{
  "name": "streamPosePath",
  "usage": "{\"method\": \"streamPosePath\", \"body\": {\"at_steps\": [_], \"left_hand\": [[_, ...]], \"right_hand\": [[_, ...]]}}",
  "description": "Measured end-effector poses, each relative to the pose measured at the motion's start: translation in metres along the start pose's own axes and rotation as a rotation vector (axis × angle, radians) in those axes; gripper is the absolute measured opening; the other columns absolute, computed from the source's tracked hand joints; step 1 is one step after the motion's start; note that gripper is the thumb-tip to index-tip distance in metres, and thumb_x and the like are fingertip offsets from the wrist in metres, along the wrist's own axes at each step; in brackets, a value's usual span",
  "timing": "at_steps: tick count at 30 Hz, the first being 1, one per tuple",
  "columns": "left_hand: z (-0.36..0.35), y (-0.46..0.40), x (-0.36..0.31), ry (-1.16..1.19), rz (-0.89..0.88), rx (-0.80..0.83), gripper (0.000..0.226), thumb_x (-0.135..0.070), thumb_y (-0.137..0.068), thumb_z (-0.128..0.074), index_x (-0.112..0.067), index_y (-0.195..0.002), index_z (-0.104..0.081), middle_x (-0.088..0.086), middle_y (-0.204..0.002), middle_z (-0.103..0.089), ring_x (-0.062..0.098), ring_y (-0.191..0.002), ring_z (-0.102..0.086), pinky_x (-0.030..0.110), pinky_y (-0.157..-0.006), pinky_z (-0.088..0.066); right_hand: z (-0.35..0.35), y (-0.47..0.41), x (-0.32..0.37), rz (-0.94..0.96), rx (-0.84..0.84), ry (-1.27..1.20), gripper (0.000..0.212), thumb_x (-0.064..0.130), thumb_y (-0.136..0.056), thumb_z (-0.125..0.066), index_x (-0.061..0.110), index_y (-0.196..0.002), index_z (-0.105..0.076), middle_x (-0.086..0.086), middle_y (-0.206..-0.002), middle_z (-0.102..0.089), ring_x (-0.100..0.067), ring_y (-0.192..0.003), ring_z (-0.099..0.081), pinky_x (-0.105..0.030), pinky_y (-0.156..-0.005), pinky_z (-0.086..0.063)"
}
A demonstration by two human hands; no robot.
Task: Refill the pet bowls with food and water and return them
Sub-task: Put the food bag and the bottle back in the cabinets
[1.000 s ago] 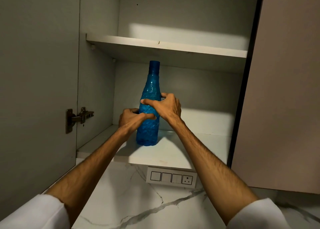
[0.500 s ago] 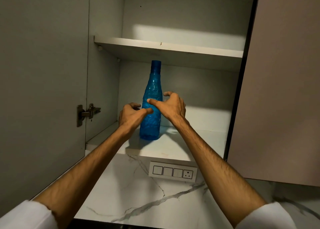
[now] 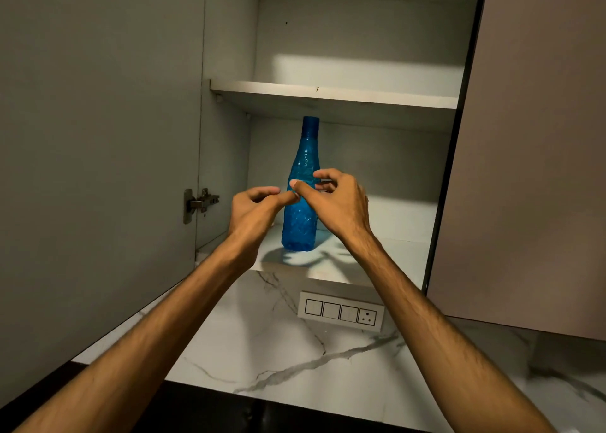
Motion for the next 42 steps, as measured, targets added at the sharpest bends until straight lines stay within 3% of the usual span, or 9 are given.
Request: {"method": "streamPosePath", "body": {"at_steps": [7, 13, 16, 19, 24, 29, 34, 39, 42], "left_hand": [[0.028, 0.054, -0.036, -0.1, -0.144, -0.116, 0.044, -0.033, -0.082, -0.086, -0.018, -0.121, -0.072, -0.003, -0.109, -0.074, 0.01, -0.104, -0.068, 0.035, -0.091, -0.058], [0.048, 0.099, -0.069, -0.154, -0.238, -0.17, 0.048, -0.032, -0.081, -0.088, -0.019, -0.124, -0.072, -0.002, -0.115, -0.074, 0.013, -0.109, -0.069, 0.031, -0.092, -0.058], [0.059, 0.121, -0.081, -0.173, -0.267, -0.193, 0.056, -0.045, -0.072, -0.084, -0.022, -0.122, -0.072, -0.004, -0.115, -0.075, 0.011, -0.107, -0.07, 0.03, -0.091, -0.058], [0.073, 0.143, -0.093, -0.209, -0.296, -0.226, 0.053, -0.045, -0.074, -0.085, -0.023, -0.121, -0.073, -0.006, -0.113, -0.075, 0.009, -0.105, -0.07, 0.031, -0.09, -0.059], [0.103, 0.176, -0.113, -0.284, -0.345, -0.291, 0.054, -0.053, -0.07, -0.08, -0.029, -0.118, -0.072, -0.014, -0.111, -0.074, -0.001, -0.1, -0.068, 0.021, -0.08, -0.055], [0.139, 0.213, -0.136, -0.356, -0.417, -0.38, 0.058, -0.058, -0.07, -0.078, -0.031, -0.121, -0.071, -0.015, -0.118, -0.071, 0.005, -0.106, -0.067, 0.025, -0.079, -0.056], [0.175, 0.248, -0.156, -0.424, -0.504, -0.469, 0.057, -0.049, -0.076, -0.079, -0.024, -0.125, -0.069, -0.012, -0.124, -0.07, 0.005, -0.107, -0.067, 0.014, -0.079, -0.056], [0.21, 0.28, -0.168, -0.52, -0.549, -0.546, 0.066, -0.062, -0.074, -0.074, -0.028, -0.13, -0.064, -0.014, -0.128, -0.066, 0.003, -0.112, -0.064, 0.017, -0.085, -0.055], [0.227, 0.299, -0.174, -0.588, -0.588, -0.61, 0.06, -0.056, -0.078, -0.075, -0.029, -0.13, -0.062, -0.013, -0.128, -0.064, 0.005, -0.114, -0.062, 0.015, -0.087, -0.052]], "right_hand": [[0.019, 0.042, 0.038, 0.096, 0.034, -0.093, 0.056, 0.056, -0.084, -0.079, 0.021, -0.127, -0.07, 0.0, -0.118, -0.075, -0.01, -0.1, -0.072, -0.033, -0.09, -0.061], [0.031, 0.074, 0.067, 0.172, 0.075, -0.204, 0.05, 0.051, -0.087, -0.078, 0.019, -0.124, -0.072, 0.0, -0.115, -0.076, -0.008, -0.102, -0.07, -0.012, -0.077, -0.049], [0.036, 0.09, 0.084, 0.214, 0.083, -0.257, 0.045, 0.047, -0.088, -0.078, 0.017, -0.121, -0.073, 0.001, -0.112, -0.076, -0.009, -0.102, -0.071, -0.014, -0.08, -0.053], [0.039, 0.107, 0.101, 0.25, 0.103, -0.303, 0.042, 0.043, -0.09, -0.078, 0.016, -0.121, -0.074, 0.0, -0.112, -0.076, -0.011, -0.103, -0.071, -0.019, -0.084, -0.057], [0.033, 0.132, 0.129, 0.302, 0.143, -0.349, 0.043, 0.044, -0.091, -0.077, 0.017, -0.123, -0.073, 0.001, -0.114, -0.077, -0.011, -0.105, -0.072, -0.031, -0.088, -0.062], [0.018, 0.157, 0.163, 0.368, 0.205, -0.404, 0.043, 0.047, -0.092, -0.074, 0.02, -0.125, -0.072, 0.003, -0.117, -0.076, -0.009, -0.106, -0.07, -0.019, -0.081, -0.058], [0.003, 0.185, 0.203, 0.459, 0.243, -0.467, 0.047, 0.054, -0.089, -0.07, 0.024, -0.125, -0.072, 0.007, -0.119, -0.075, -0.002, -0.104, -0.067, -0.008, -0.072, -0.052], [-0.009, 0.214, 0.238, 0.547, 0.261, -0.5, 0.048, 0.054, -0.087, -0.067, 0.025, -0.124, -0.072, 0.008, -0.117, -0.075, -0.002, -0.105, -0.069, -0.023, -0.076, -0.062], [-0.014, 0.228, 0.256, 0.583, 0.254, -0.523, 0.046, 0.052, -0.087, -0.07, 0.024, -0.123, -0.072, 0.009, -0.11, -0.077, -0.002, -0.101, -0.07, -0.025, -0.077, -0.063]]}}
Point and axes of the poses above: each hand's wrist, its own y-axis away from the middle knuckle, its own z-axis out of the back of the hand, x = y × z, the point moved 7 cm from there along -y, towards the middle knuckle
